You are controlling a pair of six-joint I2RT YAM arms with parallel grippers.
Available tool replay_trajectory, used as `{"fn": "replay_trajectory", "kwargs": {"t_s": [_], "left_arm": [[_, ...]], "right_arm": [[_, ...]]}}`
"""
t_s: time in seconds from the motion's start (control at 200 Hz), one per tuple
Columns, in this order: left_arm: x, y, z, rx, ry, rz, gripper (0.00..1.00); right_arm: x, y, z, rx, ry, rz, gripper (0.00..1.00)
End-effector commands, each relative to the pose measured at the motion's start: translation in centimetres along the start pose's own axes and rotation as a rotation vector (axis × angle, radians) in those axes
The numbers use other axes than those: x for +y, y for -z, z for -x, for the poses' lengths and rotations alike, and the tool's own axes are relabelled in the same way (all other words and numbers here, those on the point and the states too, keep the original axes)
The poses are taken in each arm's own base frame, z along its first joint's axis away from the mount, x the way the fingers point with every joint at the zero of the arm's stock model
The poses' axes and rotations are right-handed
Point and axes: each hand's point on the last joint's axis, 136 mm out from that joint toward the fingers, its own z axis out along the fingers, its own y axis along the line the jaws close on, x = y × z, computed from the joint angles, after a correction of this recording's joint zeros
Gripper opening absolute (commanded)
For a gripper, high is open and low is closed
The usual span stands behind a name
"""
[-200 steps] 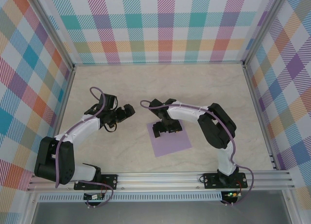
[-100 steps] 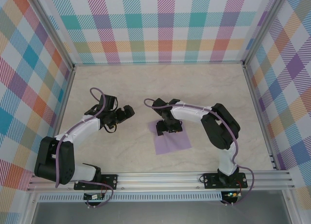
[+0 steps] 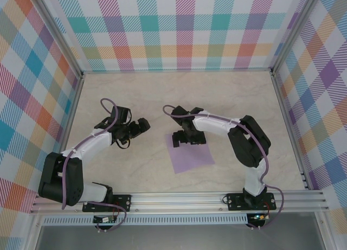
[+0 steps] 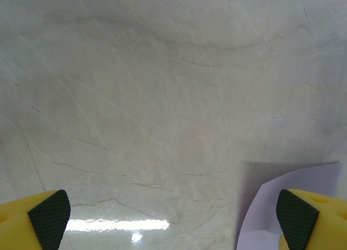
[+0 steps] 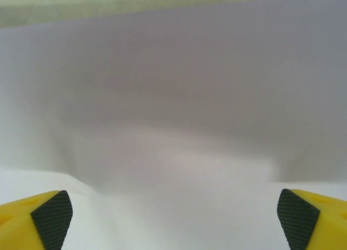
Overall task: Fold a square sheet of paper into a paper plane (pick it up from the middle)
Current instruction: Fold the square sheet of paper in half at the center of the table.
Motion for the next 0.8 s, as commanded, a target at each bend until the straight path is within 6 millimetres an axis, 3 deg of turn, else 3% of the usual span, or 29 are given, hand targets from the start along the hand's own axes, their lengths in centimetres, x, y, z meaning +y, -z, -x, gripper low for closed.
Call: {"fn": "replay_trajectory", "kwargs": {"t_s": [0.0, 0.155, 0.4, 0.615, 0.795], "left_arm": [[0.3, -0.1, -1.0, 0.02, -0.006, 0.011, 1.0], [0.3, -0.3, -1.1, 0.026, -0.003, 0.012, 1.0], [0.3, -0.4, -1.2, 0.031, -0.003, 0.013, 1.0], [0.4, -0.6, -1.2, 0.035, -0.002, 0.014, 1.0], [0.3, -0.6, -1.3, 0.036, -0.002, 0.014, 1.0]], "right_arm": [[-0.3, -0.2, 0.5, 0.008, -0.045, -0.022, 1.0], [-1.0, -1.7, 0.5, 0.044, -0.075, -0.061, 1.0], [-3.7, -2.6, 0.9, 0.049, -0.144, -0.081, 1.0], [-4.4, -2.2, 1.7, 0.055, -0.186, -0.01, 1.0], [-4.0, -0.5, 2.1, 0.02, -0.177, -0.016, 1.0]]}}
